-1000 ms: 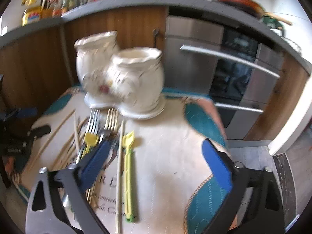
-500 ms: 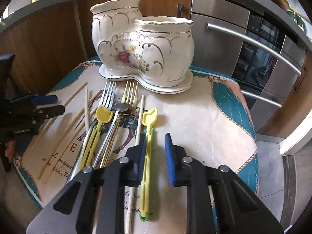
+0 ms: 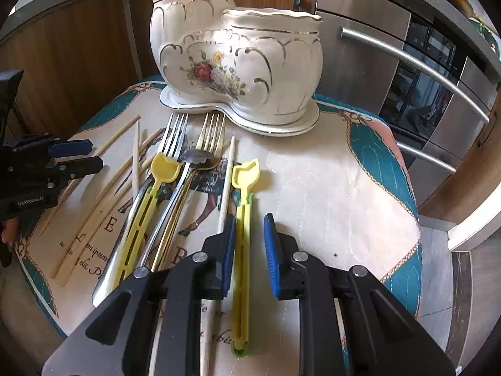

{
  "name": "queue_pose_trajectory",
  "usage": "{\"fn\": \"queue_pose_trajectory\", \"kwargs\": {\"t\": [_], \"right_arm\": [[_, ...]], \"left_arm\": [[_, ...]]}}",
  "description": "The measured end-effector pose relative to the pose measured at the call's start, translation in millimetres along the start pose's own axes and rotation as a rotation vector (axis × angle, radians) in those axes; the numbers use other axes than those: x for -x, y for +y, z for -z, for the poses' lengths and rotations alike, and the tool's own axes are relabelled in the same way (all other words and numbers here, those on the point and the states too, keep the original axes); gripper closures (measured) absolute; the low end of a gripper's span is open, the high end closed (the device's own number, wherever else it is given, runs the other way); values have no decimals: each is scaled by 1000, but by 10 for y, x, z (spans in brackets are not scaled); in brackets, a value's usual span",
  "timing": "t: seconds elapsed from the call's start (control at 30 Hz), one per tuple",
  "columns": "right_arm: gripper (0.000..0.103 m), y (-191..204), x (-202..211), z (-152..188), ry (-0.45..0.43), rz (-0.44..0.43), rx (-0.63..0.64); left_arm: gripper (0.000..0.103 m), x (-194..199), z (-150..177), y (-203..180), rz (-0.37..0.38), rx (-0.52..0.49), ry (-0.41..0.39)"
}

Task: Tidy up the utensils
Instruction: 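Grasp a yellow plastic utensil with the right tool while the left tool grasps a chopstick, then lift the yellow utensil and chopstick and lower them into the ceramic holder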

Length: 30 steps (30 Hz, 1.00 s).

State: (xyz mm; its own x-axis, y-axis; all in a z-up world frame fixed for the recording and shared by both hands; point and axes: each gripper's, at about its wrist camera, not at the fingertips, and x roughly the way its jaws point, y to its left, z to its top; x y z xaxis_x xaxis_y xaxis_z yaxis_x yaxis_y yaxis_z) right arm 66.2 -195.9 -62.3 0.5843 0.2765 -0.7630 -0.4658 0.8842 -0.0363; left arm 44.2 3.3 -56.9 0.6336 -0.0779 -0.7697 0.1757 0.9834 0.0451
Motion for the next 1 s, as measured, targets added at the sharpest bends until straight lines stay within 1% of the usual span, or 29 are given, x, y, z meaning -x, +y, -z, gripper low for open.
{"fn": "queue_pose_trajectory", "kwargs": {"t": [0.03, 0.07, 0.1, 0.17, 0.2, 0.27, 0.47, 0.57, 0.67, 0.73, 0.8, 0.87, 0.93, 1.0], "right_arm": [[87, 2, -1, 2, -2, -1, 2], [93, 3, 1, 9, -7, -1, 1], [93, 7, 6, 8, -11, -2, -5], [93, -8, 18, 10, -24, -14, -11], [93, -17, 29, 12, -31, -21, -15], [93, -38, 51, 17, -44, -24, -21], [93, -103, 210, -6, -124, -44, -52], [93, -139, 327, -31, -182, -68, -80], [93, -155, 508, -55, -275, -85, -108], [93, -176, 656, -84, -347, -96, -123], [93, -207, 822, -156, -440, -105, -143], [93, -245, 915, -262, -493, -119, -161], [93, -281, 976, -425, -550, -132, -172], [93, -325, 989, -574, -595, -146, -183]], "left_arm": [[60, -2, -1, -10, -5, -4, -1], [64, -2, -4, -22, -6, -9, -1], [68, -2, -9, -31, -7, -11, -1], [91, 1, -16, -49, -22, -17, -2], [93, -3, -19, -50, -38, -19, -1], [98, -5, -26, -40, -45, -14, 0], [98, 35, -18, -8, -38, 0, -2], [98, 149, -29, 39, -27, 18, -40], [98, 387, -77, 134, 8, 61, -137], [98, 615, -117, 203, 47, 92, -251], [98, 778, -173, 246, 54, 113, -341], [98, 923, -269, 240, 68, 111, -443], [98, 997, -418, 182, 58, 91, -498], [98, 1030, -570, 132, 75, 81, -542]]}}
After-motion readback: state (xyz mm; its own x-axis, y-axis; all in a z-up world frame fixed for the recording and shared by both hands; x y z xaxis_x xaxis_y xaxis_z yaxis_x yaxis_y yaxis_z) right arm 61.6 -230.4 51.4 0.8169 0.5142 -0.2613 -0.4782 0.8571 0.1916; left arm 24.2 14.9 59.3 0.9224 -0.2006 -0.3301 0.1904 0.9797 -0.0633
